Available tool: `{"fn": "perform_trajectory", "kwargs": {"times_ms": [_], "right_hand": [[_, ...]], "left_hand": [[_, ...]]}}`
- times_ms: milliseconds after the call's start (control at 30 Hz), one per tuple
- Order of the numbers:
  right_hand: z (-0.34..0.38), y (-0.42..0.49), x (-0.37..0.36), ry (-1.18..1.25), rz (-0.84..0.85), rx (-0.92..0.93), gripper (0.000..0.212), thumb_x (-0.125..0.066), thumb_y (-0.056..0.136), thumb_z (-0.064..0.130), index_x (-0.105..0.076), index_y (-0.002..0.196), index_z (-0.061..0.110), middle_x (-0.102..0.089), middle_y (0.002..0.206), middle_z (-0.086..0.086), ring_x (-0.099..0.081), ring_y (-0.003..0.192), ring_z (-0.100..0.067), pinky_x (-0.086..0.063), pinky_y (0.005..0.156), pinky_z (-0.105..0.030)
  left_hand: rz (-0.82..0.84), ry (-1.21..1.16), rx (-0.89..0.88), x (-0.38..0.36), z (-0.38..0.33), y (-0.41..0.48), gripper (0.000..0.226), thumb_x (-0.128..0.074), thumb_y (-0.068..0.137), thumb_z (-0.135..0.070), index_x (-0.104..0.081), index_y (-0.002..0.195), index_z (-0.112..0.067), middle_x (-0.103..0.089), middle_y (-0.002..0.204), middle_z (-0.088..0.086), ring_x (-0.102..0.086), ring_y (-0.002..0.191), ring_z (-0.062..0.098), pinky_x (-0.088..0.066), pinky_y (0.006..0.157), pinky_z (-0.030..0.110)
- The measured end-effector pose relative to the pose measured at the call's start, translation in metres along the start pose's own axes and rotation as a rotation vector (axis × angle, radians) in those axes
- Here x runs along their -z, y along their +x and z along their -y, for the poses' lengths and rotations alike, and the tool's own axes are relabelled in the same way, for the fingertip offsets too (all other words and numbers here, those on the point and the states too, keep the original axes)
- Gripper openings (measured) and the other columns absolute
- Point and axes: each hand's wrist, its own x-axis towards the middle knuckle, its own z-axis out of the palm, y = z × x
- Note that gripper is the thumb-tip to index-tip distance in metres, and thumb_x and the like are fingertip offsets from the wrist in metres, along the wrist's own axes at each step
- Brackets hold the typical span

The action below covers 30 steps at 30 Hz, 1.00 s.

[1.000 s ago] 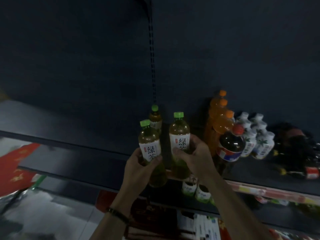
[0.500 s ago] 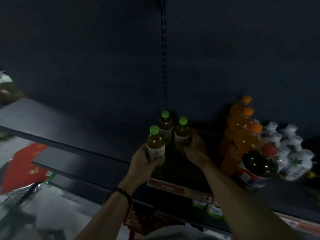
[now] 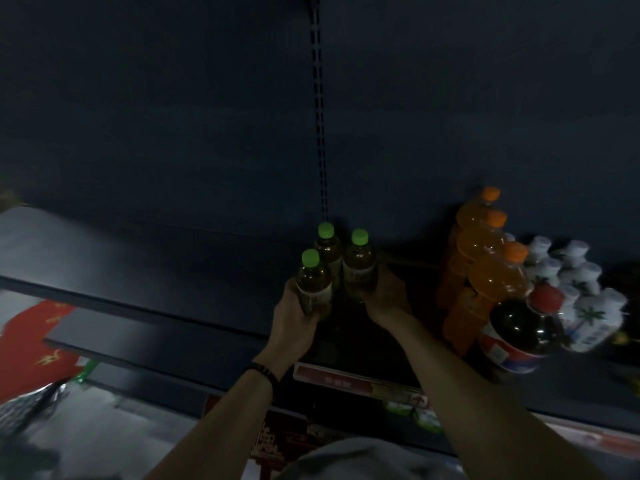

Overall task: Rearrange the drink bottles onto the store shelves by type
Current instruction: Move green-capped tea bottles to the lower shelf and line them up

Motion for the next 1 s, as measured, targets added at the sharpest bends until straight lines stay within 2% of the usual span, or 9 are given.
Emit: {"fn": "perform_trajectory", "kwargs": {"times_ms": [100, 333, 467, 567, 700, 800, 833, 933, 1000], "right_hand": [[0.002, -0.003, -0.004, -0.001, -0.030, -0.019, 0.064, -0.086, 0.086, 0.039, -0.059, 0.143, 0.027, -0.067, 0.140, -0.007, -0.063, 0.131, -0.030, -0.048, 0.097, -0.033], [-0.002, -0.011, -0.006, 0.002, -0.039, -0.024, 0.066, -0.085, 0.088, 0.040, -0.058, 0.147, 0.025, -0.065, 0.145, -0.007, -0.061, 0.134, -0.030, -0.048, 0.102, -0.035], [0.002, -0.012, -0.005, -0.047, -0.014, -0.051, 0.053, -0.076, 0.096, 0.038, -0.059, 0.144, 0.026, -0.064, 0.143, -0.007, -0.062, 0.131, -0.030, -0.044, 0.091, -0.032], [0.005, -0.014, -0.003, -0.038, 0.007, -0.049, 0.059, -0.079, 0.094, 0.036, -0.056, 0.148, 0.025, -0.063, 0.146, -0.006, -0.061, 0.133, -0.029, -0.043, 0.092, -0.029], [0.003, -0.036, 0.001, -0.047, -0.037, -0.046, 0.056, -0.070, 0.100, 0.042, -0.050, 0.151, 0.028, -0.060, 0.148, -0.006, -0.059, 0.134, -0.029, -0.045, 0.097, -0.032], [-0.005, -0.067, 0.003, -0.118, -0.062, -0.051, 0.053, -0.067, 0.103, 0.037, -0.050, 0.151, 0.027, -0.062, 0.144, -0.004, -0.060, 0.131, -0.025, -0.044, 0.094, -0.029], [-0.009, -0.078, 0.005, -0.122, -0.065, -0.065, 0.052, -0.068, 0.102, 0.035, -0.052, 0.151, 0.026, -0.063, 0.142, -0.003, -0.061, 0.130, -0.024, -0.045, 0.093, -0.028], [-0.029, -0.117, 0.015, -0.094, -0.022, -0.091, 0.039, -0.069, 0.103, 0.031, -0.061, 0.141, 0.024, -0.066, 0.129, 0.003, -0.064, 0.121, -0.017, -0.048, 0.090, -0.021], [-0.040, -0.145, 0.026, -0.138, 0.042, -0.038, 0.023, -0.069, 0.103, 0.026, -0.067, 0.126, 0.023, -0.069, 0.116, 0.008, -0.067, 0.110, -0.010, -0.048, 0.083, -0.013]], "left_hand": [[-0.005, 0.018, -0.025, -0.004, 0.000, 0.005, 0.051, -0.073, 0.096, -0.015, -0.047, 0.137, -0.028, -0.064, 0.118, -0.013, -0.062, 0.104, -0.003, -0.051, 0.082, 0.016], [-0.069, 0.059, -0.070, -0.011, 0.009, 0.002, 0.046, -0.067, 0.096, -0.008, -0.050, 0.137, -0.023, -0.065, 0.126, -0.007, -0.063, 0.115, 0.010, -0.046, 0.085, 0.010], [-0.062, 0.045, -0.060, -0.014, 0.008, 0.003, 0.052, -0.066, 0.098, -0.009, -0.048, 0.145, -0.022, -0.064, 0.133, -0.005, -0.062, 0.120, 0.010, -0.051, 0.097, 0.026], [-0.070, 0.041, -0.077, -0.013, 0.007, 0.001, 0.055, -0.070, 0.096, -0.011, -0.046, 0.142, -0.030, -0.064, 0.134, -0.005, -0.063, 0.121, 0.011, -0.055, 0.102, 0.031], [-0.061, 0.029, -0.066, -0.009, 0.006, -0.006, 0.061, -0.079, 0.092, -0.019, -0.043, 0.134, -0.043, -0.063, 0.132, -0.012, -0.062, 0.119, 0.001, -0.052, 0.098, 0.021], [-0.079, 0.042, -0.067, -0.004, 0.010, -0.020, 0.049, -0.075, 0.091, -0.030, -0.051, 0.134, -0.026, -0.062, 0.130, -0.004, -0.065, 0.120, 0.016, -0.061, 0.094, 0.038], [-0.086, 0.057, -0.061, -0.003, 0.008, -0.032, 0.047, -0.074, 0.092, -0.026, -0.052, 0.132, -0.022, -0.059, 0.129, -0.003, -0.064, 0.117, 0.016, -0.061, 0.092, 0.037], [-0.022, 0.087, -0.098, -0.005, -0.005, -0.079, 0.042, -0.074, 0.095, -0.015, -0.051, 0.126, -0.031, -0.052, 0.122, -0.012, -0.059, 0.105, 0.003, -0.054, 0.085, 0.021], [0.089, 0.179, -0.172, -0.010, -0.003, -0.106, 0.027, -0.072, 0.097, -0.024, -0.055, 0.114, -0.036, -0.058, 0.110, -0.014, -0.061, 0.095, 0.002, -0.056, 0.078, 0.022]]}}
